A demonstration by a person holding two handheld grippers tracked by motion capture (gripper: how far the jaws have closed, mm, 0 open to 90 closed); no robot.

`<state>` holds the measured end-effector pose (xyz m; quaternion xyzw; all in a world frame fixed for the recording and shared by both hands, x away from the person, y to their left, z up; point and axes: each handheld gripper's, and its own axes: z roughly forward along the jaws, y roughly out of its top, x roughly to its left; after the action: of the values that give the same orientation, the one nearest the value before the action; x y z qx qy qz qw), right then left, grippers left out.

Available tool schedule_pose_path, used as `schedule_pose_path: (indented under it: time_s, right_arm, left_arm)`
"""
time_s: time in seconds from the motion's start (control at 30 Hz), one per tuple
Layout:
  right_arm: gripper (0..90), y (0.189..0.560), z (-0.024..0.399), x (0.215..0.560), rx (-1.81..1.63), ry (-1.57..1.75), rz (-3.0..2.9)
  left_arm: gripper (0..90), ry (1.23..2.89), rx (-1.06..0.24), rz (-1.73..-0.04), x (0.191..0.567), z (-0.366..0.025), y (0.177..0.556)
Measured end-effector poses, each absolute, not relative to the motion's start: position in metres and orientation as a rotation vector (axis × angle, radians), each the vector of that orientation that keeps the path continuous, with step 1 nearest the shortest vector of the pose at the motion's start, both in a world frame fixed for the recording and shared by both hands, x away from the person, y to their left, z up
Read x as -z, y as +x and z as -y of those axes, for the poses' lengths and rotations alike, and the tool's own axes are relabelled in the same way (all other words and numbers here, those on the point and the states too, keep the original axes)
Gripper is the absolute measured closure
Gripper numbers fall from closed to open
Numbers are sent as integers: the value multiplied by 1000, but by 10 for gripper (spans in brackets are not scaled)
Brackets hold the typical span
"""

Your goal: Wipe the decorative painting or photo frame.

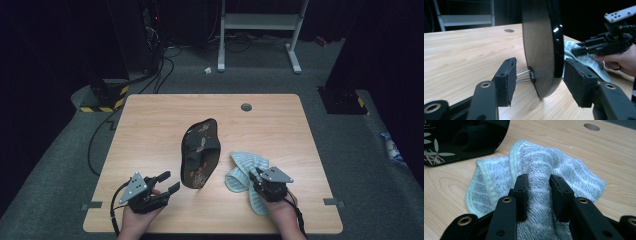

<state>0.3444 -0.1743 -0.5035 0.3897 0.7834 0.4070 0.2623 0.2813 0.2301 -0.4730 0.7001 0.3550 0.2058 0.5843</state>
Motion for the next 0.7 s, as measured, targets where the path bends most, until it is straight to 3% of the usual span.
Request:
schedule_pose_path:
  time_s: [0.27, 0.7]
  right_arm:
    - [674, 343, 177, 502, -1109, 1046, -2115]
    - [675, 340, 181, 502, -1105, 1055, -2104]
  left_arm:
    - [574, 1658, -528, -927, 482, -233, 287]
    - [676, 1705, -504, -936, 491, -218, 297]
